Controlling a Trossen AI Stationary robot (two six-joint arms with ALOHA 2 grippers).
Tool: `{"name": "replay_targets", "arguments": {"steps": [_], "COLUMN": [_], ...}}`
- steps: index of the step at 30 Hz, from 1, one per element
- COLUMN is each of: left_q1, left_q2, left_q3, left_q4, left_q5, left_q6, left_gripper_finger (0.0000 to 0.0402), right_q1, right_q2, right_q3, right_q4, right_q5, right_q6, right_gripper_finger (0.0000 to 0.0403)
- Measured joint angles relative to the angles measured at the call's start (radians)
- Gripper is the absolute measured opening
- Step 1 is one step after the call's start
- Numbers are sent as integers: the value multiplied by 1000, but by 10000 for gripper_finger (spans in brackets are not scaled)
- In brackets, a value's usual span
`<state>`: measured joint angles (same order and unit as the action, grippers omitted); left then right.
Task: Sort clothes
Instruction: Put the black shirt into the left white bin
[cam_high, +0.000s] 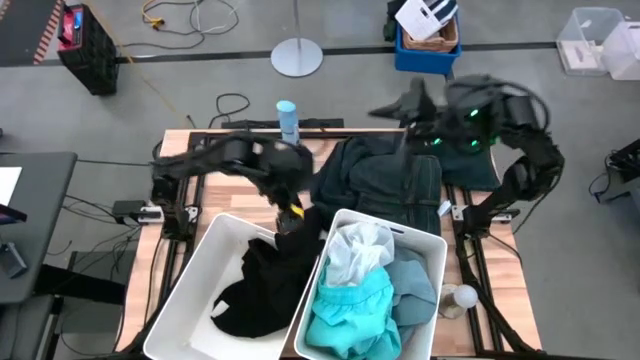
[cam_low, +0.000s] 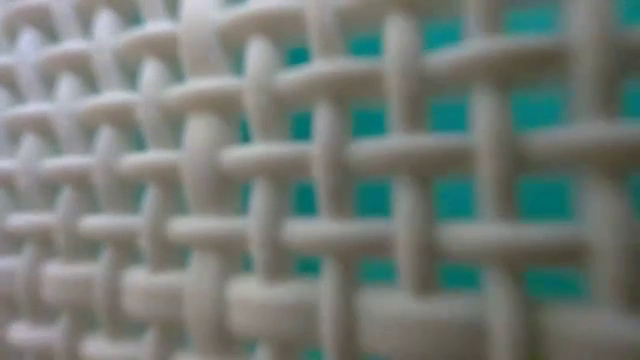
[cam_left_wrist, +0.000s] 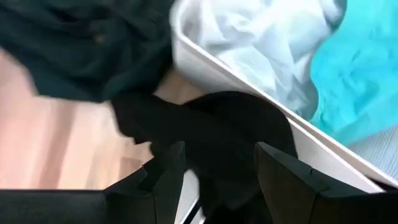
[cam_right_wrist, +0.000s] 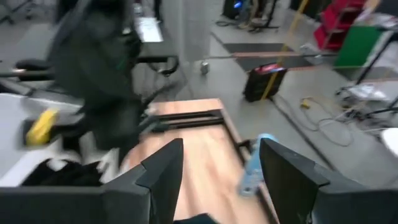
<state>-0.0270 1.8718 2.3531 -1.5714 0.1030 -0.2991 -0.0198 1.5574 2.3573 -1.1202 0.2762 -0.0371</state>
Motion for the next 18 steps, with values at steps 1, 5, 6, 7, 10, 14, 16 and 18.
{"name": "replay_targets", "arguments": {"steps": [1,5,6,7,10,14,16,18], "left_q1": [-9,-36,-41,-47,-58,-66,-71,-73], "left_q2": [18,59,69,79,123,180,208,231], "left_q3": [0,-1,0,0,0,0,0,0], "left_q4": [0,0,0,0,-1,0,0,0], "left_q5": [15,72,79,85,110,116,133,163], "left_q6": [15,56,60,66,75,73,70,66], "left_gripper_finger": [189,189,189,189,189,189,189,189], "right_q1": [-14,-62,-72,-81,-105,-122,-127,-127], "right_q2": [-12,-42,-45,-49,-53,-58,-58,-58], "right_q3": [0,0,0,0,0,-1,-1,-1], "right_q4": [-3,-20,-29,-34,-45,-75,-90,-103], "right_q5": [0,0,-1,-4,-9,-12,-13,-13], "right_q6": [-13,-55,-68,-79,-105,-129,-137,-147], "right_gripper_finger": [228,228,228,228,228,228,228,228]}}
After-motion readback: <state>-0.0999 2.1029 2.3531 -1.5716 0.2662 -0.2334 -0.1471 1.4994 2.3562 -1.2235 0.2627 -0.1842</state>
